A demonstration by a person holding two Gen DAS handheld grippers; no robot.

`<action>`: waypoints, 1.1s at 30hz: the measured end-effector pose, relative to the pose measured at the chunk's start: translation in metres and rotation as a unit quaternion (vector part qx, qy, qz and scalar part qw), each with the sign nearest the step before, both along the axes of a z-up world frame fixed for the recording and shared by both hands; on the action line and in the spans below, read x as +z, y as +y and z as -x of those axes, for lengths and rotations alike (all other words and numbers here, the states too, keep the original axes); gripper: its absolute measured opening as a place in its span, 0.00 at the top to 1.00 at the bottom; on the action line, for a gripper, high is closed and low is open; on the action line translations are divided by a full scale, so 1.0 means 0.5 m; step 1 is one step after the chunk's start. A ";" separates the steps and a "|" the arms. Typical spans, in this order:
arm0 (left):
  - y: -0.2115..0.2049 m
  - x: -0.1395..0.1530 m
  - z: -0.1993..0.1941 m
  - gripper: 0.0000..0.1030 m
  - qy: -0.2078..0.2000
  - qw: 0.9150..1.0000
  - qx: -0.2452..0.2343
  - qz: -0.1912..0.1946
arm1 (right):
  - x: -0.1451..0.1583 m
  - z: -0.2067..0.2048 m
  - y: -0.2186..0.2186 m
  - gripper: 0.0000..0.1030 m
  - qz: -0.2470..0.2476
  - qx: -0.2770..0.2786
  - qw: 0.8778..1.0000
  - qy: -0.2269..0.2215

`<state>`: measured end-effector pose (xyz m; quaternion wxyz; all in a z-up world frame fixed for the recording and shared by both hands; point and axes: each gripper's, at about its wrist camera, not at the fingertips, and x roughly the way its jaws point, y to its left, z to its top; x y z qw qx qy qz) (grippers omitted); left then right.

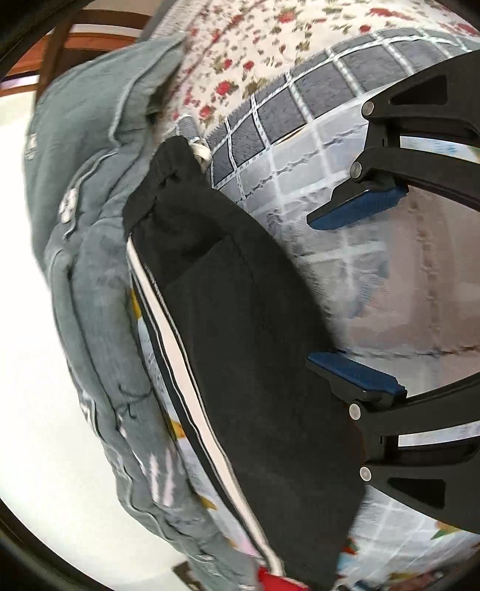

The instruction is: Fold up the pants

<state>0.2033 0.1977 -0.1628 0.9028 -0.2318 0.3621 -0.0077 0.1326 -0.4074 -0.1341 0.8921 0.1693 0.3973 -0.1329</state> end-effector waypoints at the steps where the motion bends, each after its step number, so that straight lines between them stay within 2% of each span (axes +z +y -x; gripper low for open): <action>1: 0.003 -0.001 -0.012 0.12 0.005 1.000 0.007 0.010 | -0.005 -0.021 -0.012 0.34 -0.019 -0.003 1.000 0.006; 5: 0.010 -0.004 -0.068 0.12 0.023 0.999 0.024 0.024 | -0.017 -0.090 -0.020 0.36 -0.033 -0.006 0.999 0.020; 8: 0.013 -0.007 -0.111 0.12 0.033 0.999 0.036 0.017 | -0.024 -0.129 -0.022 0.44 -0.044 -0.004 0.999 0.023; 14: 0.016 -0.011 -0.172 0.14 0.038 0.997 0.062 -0.002 | -0.036 -0.182 -0.042 0.53 -0.064 -0.009 0.998 0.015; 16: 0.022 -0.012 -0.176 0.20 0.034 0.997 0.070 -0.007 | -0.037 -0.189 -0.041 0.57 -0.059 -0.009 0.998 0.014; 17: 0.026 -0.013 -0.173 0.33 0.032 0.996 0.080 -0.007 | -0.037 -0.190 -0.039 0.61 -0.054 -0.010 0.998 0.014; 18: 0.032 -0.014 -0.172 0.51 0.031 0.996 0.089 -0.004 | -0.037 -0.189 -0.038 0.65 -0.052 -0.010 0.999 0.012; 19: 0.046 -0.016 -0.167 0.71 0.028 0.994 0.101 0.010 | -0.037 -0.186 -0.037 0.74 -0.054 -0.006 0.999 0.007; 20: 0.067 -0.025 -0.159 0.82 0.027 0.992 0.114 0.040 | -0.035 -0.181 -0.038 0.81 -0.060 -0.001 0.998 -0.002; 21: 0.083 -0.035 -0.153 0.88 0.024 0.991 0.116 0.069 | -0.034 -0.177 -0.040 0.83 -0.063 -0.002 0.998 -0.008; 22: 0.103 -0.045 -0.145 0.89 0.016 0.987 0.113 0.110 | -0.028 -0.166 -0.044 0.86 -0.071 -0.006 0.997 -0.023; 24: 0.116 -0.050 -0.134 0.90 0.011 0.985 0.109 0.134 | -0.018 -0.147 -0.046 0.87 -0.078 -0.011 0.996 -0.046; 28: 0.084 -0.023 -0.103 0.91 0.017 0.994 0.093 0.055 | 0.005 -0.102 -0.043 0.88 -0.077 -0.015 0.995 -0.065; 33: 0.081 -0.008 -0.039 0.90 0.019 0.997 0.068 0.024 | 0.012 -0.022 -0.055 0.88 -0.086 -0.017 0.994 -0.063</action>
